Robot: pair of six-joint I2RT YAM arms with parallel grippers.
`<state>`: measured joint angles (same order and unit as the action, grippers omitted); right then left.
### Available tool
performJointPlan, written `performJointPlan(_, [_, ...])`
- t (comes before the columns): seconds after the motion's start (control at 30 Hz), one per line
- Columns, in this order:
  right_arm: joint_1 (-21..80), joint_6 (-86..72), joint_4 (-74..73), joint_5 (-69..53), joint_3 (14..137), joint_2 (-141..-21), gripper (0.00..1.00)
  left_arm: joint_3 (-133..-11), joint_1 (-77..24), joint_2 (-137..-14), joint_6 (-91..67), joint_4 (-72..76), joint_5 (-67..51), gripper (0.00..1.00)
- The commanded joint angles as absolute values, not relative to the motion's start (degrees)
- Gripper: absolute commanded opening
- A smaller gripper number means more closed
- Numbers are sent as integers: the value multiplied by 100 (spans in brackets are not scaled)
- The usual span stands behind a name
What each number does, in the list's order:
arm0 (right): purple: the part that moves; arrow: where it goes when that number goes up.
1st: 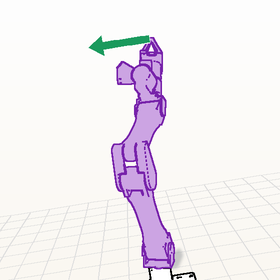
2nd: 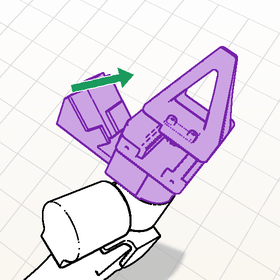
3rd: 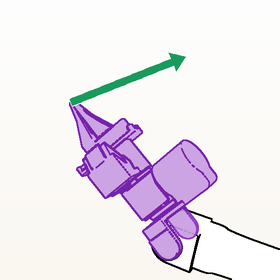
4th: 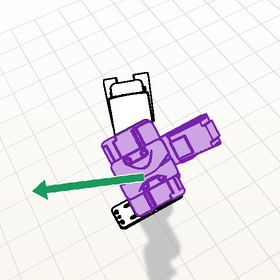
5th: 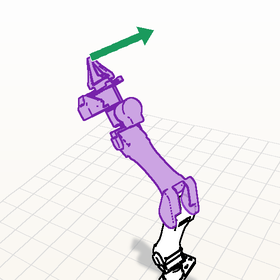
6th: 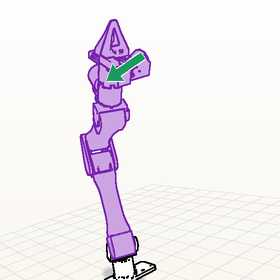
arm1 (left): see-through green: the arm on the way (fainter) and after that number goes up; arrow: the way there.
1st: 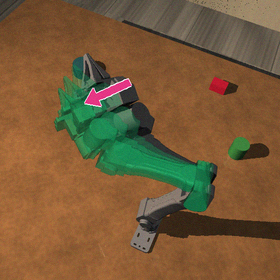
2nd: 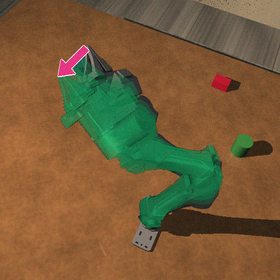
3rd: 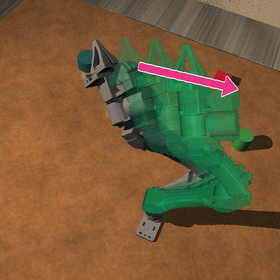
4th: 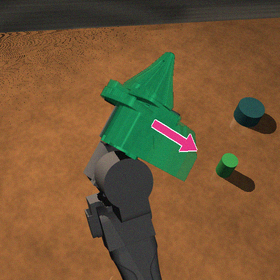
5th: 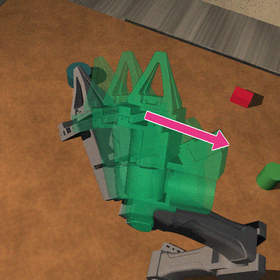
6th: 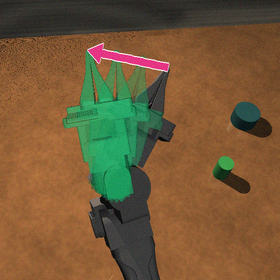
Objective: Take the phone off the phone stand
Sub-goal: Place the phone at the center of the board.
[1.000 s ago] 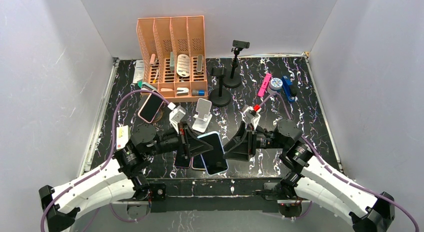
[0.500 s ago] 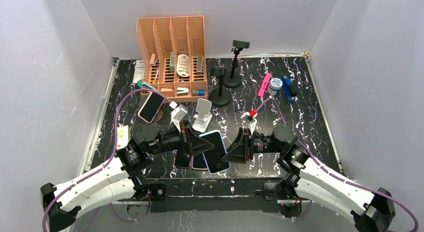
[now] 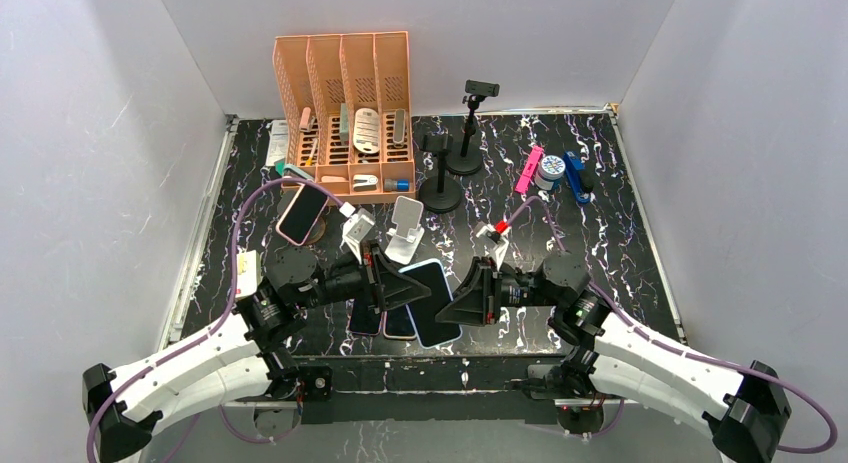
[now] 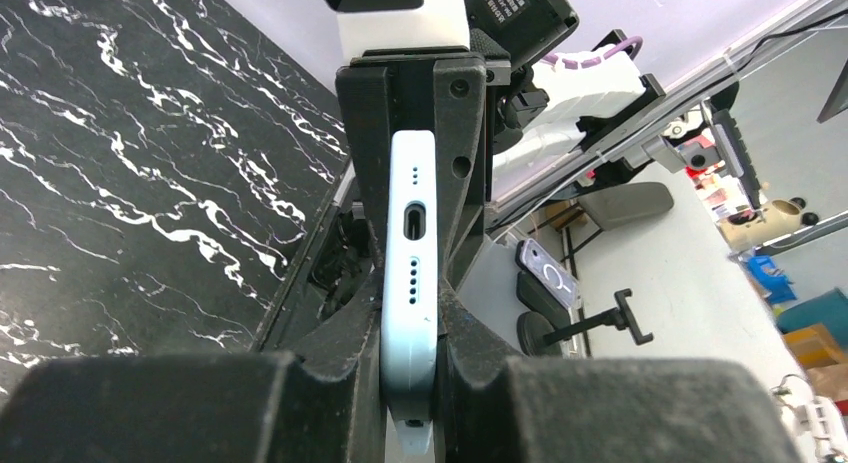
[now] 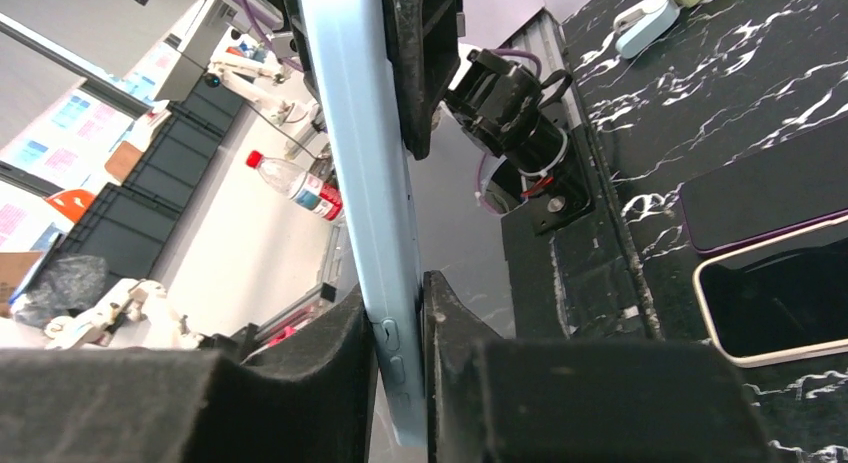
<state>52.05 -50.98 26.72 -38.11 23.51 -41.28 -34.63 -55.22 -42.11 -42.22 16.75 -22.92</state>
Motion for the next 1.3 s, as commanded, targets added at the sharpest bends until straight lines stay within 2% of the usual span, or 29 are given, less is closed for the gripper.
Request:
performJointPlan(0.0, [5353, -5054, 3084, -3638, 2336, -4187, 16, -3459, -5520, -4103, -4253, 2073, -2317, 0])
performJointPlan(0.07, [5369, -5001, 2966, -3545, 2354, -4174, 2, -3471, -5520, -4052, -4147, 1944, -2260, 2])
performJointPlan(0.1, [5367, -4967, 2888, -3490, 2362, -4146, 1, -3501, -5520, -4019, -4070, 1831, -2207, 11])
performJointPlan(0.2, [5373, -4796, 2537, -3244, 2460, -3963, 1, -3565, -5520, -3831, -3763, 1315, -1912, 51])
performJointPlan(0.23, [5378, -4711, 2347, -3107, 2499, -3868, 1, -3601, -5520, -3734, -3668, 1111, -1723, 58])
performJointPlan(0.4, [5372, -4557, 1136, -1688, 2448, -3217, 1, -3717, -5520, -3036, -2850, -229, 182, 77])
performJointPlan(0.53, [5369, -4898, 384, -687, 2088, -2791, 1, -3641, -5520, -2523, -2182, -663, 1760, 80])
performJointPlan(0.7, [5369, -5370, 381, -405, 1549, -2849, 1, -3789, -5520, -2597, -1361, -958, 2539, 80])
performJointPlan(0.97, [5370, -6160, 1891, -517, 798, -3944, 1, -3663, -5520, -2952, -1084, -1059, 2210, 79])
performJointPlan(1.27, [5357, -6771, 3309, -423, 558, -5575, 1, -3543, -5520, -2787, -1171, -1108, 2184, 79])
